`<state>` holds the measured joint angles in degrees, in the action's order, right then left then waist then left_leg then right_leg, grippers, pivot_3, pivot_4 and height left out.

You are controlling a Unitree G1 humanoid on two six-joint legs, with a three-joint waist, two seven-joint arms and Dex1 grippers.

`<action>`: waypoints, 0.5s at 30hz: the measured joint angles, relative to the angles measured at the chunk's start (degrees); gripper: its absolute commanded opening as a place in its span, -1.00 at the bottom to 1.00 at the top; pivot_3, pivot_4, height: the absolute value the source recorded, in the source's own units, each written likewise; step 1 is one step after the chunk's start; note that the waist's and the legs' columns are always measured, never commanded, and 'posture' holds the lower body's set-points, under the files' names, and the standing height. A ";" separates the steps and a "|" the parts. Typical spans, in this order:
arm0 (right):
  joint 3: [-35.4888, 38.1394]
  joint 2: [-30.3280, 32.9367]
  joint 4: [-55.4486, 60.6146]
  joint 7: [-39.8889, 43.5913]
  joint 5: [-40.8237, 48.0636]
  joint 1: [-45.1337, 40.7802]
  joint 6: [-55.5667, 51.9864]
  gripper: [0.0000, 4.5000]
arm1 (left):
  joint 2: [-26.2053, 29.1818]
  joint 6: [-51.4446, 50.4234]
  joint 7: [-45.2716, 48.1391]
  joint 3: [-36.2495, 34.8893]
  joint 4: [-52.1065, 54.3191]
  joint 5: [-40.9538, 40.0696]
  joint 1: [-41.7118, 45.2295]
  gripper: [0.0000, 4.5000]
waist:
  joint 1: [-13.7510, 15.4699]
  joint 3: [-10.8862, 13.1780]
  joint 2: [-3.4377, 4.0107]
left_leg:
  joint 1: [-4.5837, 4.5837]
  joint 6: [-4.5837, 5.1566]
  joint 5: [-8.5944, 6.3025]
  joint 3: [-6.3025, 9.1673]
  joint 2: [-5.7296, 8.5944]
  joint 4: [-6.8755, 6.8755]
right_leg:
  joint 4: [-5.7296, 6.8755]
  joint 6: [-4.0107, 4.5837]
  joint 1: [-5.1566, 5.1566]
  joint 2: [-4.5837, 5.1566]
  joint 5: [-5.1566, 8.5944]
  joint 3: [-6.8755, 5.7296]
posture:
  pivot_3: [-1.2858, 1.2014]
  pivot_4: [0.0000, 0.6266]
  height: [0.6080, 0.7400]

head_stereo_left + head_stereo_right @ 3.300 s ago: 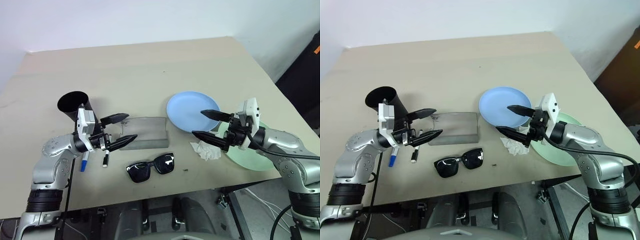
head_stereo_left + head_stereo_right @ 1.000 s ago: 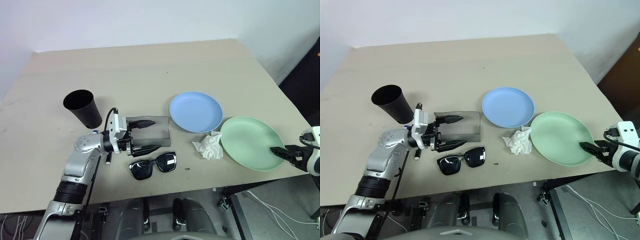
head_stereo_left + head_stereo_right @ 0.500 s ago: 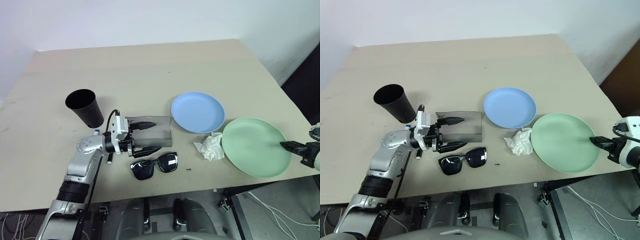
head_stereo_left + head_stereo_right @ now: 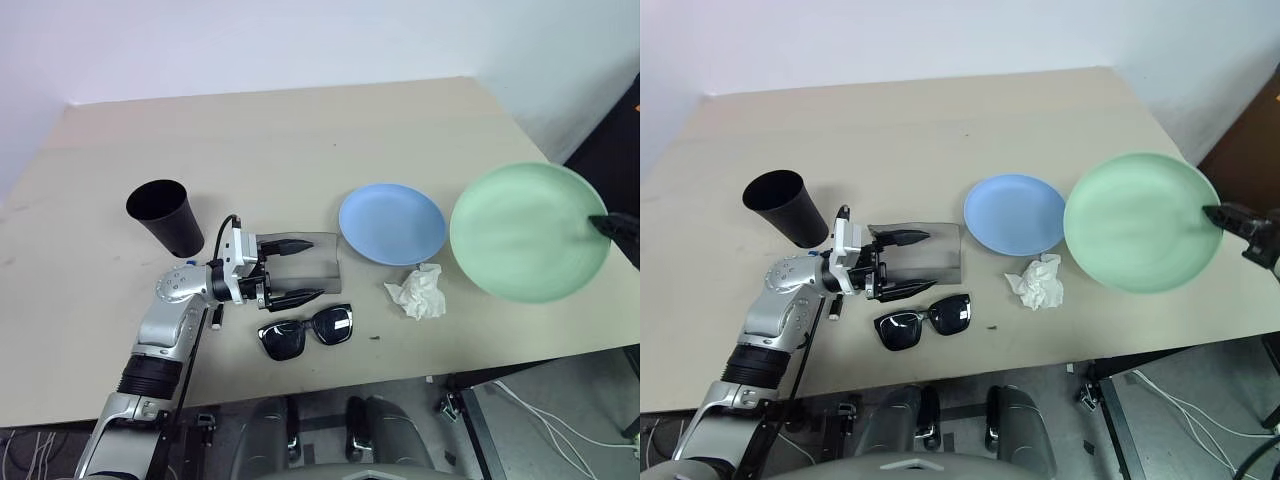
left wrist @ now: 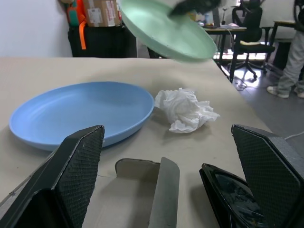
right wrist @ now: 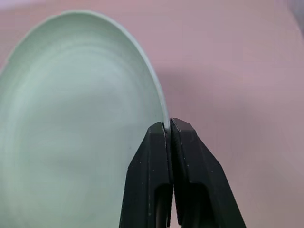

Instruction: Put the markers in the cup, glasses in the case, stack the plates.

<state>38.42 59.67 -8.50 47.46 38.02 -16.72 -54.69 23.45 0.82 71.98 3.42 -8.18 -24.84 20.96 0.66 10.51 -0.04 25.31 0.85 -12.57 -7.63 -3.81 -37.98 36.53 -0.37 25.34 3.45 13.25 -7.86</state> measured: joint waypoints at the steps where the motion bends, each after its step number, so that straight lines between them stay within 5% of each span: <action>1: -0.99 -0.20 -0.86 -0.79 0.00 -2.99 0.11 -0.99 | 0.01 0.06 -0.05 -0.02 -0.04 0.08 -0.03 1.00 | -0.06 0.01 0.03 | 0.01 0.00 0.00 -0.03 0.01 -0.01 | 0.00 0.00 0.02 0.02 0.00 0.02 | 0.03 -0.52 1.00; 15: -21.66 -16.28 -6.87 -10.01 -5.06 -25.35 2.11 -0.99 | 0.43 0.95 -2.53 -0.95 1.48 0.09 -0.50 1.00 | 0.10 0.02 0.05 | 0.06 0.02 0.01 -0.07 0.00 0.00 | 0.19 -0.03 0.12 0.03 -0.05 0.02 | 0.03 -0.52 1.00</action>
<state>16.75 43.39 -15.37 37.44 32.96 -42.07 -52.58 23.88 1.77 69.45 2.47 -6.69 -24.75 20.46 0.76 10.53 0.01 25.37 0.87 -12.55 -7.70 -3.81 -37.99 36.72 -0.40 25.46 3.49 13.20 -7.84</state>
